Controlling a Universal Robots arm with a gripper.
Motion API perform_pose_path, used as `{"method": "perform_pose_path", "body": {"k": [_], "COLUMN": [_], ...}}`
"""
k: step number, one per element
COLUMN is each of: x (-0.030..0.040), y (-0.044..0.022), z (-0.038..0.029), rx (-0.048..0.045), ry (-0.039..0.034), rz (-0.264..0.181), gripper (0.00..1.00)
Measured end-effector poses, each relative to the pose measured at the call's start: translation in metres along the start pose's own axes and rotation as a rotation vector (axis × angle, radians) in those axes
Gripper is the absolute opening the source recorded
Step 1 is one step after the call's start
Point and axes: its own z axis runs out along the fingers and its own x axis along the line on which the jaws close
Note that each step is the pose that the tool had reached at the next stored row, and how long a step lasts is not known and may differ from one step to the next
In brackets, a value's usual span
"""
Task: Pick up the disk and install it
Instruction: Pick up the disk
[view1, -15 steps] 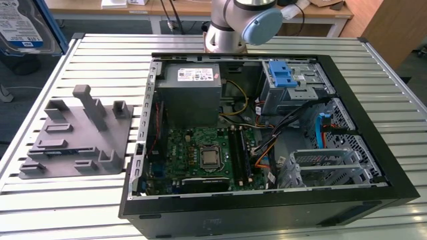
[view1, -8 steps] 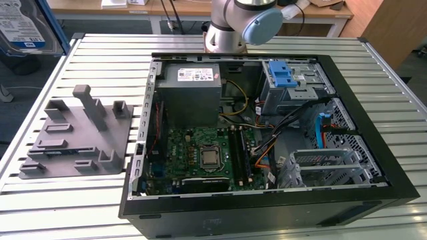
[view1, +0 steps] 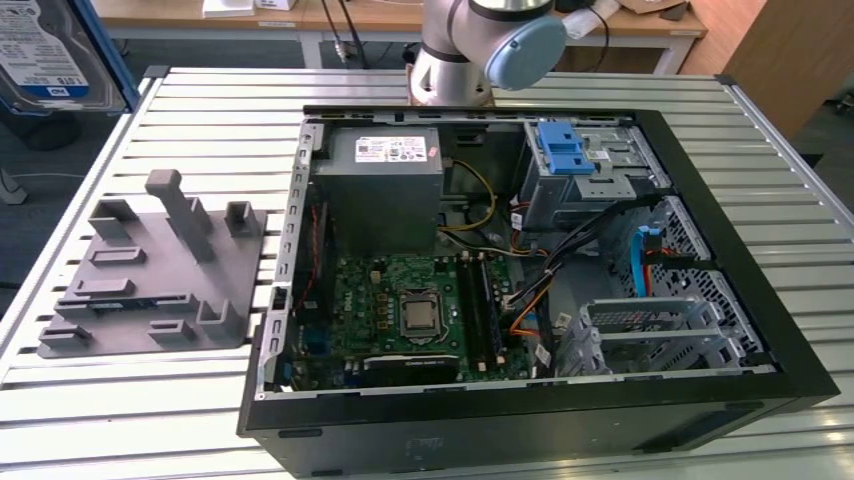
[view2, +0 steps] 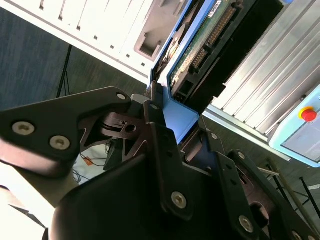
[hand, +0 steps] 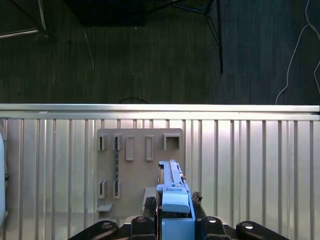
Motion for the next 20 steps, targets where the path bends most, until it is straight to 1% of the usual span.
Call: {"method": "perform_pose_path", "body": {"k": [20], "x": [-0.0002], "y": [-0.0132], "z": [-0.0001], "rx": [0.0000], "ry": [0.0000], "rz": [0.000], "gripper": [0.36]}}
